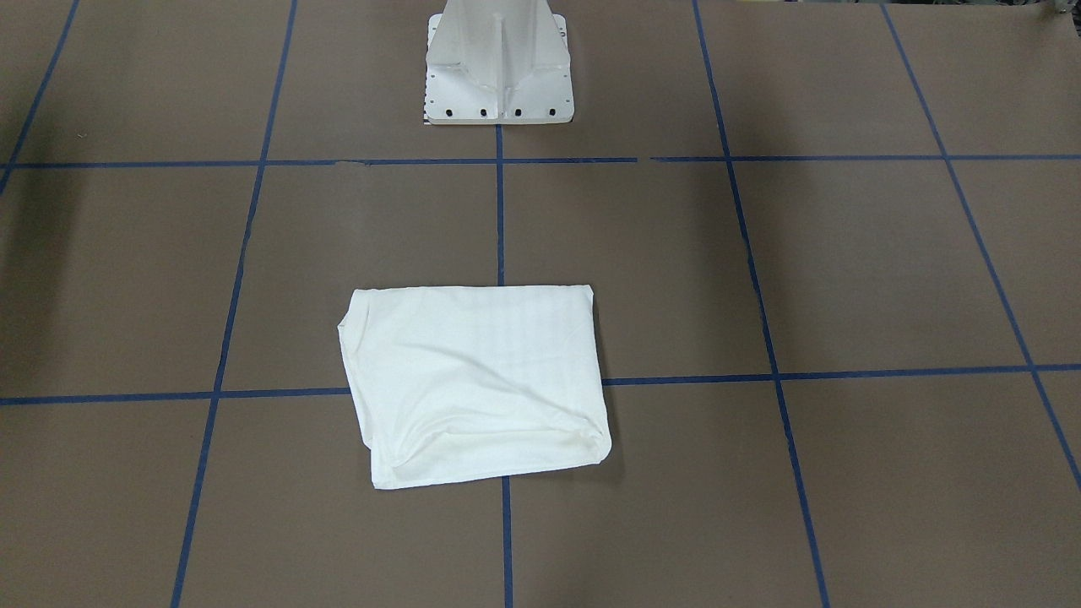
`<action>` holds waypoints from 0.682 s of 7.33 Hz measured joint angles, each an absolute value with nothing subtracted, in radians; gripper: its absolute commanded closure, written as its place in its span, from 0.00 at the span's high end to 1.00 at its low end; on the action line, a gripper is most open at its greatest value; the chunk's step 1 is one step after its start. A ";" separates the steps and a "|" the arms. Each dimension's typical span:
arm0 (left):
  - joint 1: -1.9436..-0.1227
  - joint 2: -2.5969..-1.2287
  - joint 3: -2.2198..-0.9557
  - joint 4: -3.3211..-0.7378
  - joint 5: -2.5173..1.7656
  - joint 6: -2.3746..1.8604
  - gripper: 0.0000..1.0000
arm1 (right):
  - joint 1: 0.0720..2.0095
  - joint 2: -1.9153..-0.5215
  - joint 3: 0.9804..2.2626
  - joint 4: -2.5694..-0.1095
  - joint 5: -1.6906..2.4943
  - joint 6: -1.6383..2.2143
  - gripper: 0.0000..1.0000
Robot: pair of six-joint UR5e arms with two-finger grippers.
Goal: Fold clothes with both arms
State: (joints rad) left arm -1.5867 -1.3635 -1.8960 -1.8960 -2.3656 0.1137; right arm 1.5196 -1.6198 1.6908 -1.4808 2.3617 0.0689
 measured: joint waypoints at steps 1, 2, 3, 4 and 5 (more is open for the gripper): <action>-1.586 -1.366 -1.896 -1.896 -2.355 0.113 1.00 | 1.521 -1.618 1.687 -1.482 2.364 0.069 1.00; -1.586 -1.367 -1.897 -1.896 -2.351 0.112 1.00 | 1.521 -1.617 1.686 -1.483 2.365 0.070 1.00; -1.586 -1.368 -1.899 -1.896 -2.350 0.112 1.00 | 1.522 -1.615 1.683 -1.483 2.364 0.070 1.00; -1.586 -1.366 -1.902 -1.896 -2.351 0.112 1.00 | 1.522 -1.613 1.680 -1.482 2.364 0.070 1.00; -1.587 -1.365 -1.905 -1.896 -2.352 0.112 1.00 | 1.522 -1.613 1.679 -1.481 2.365 0.070 1.00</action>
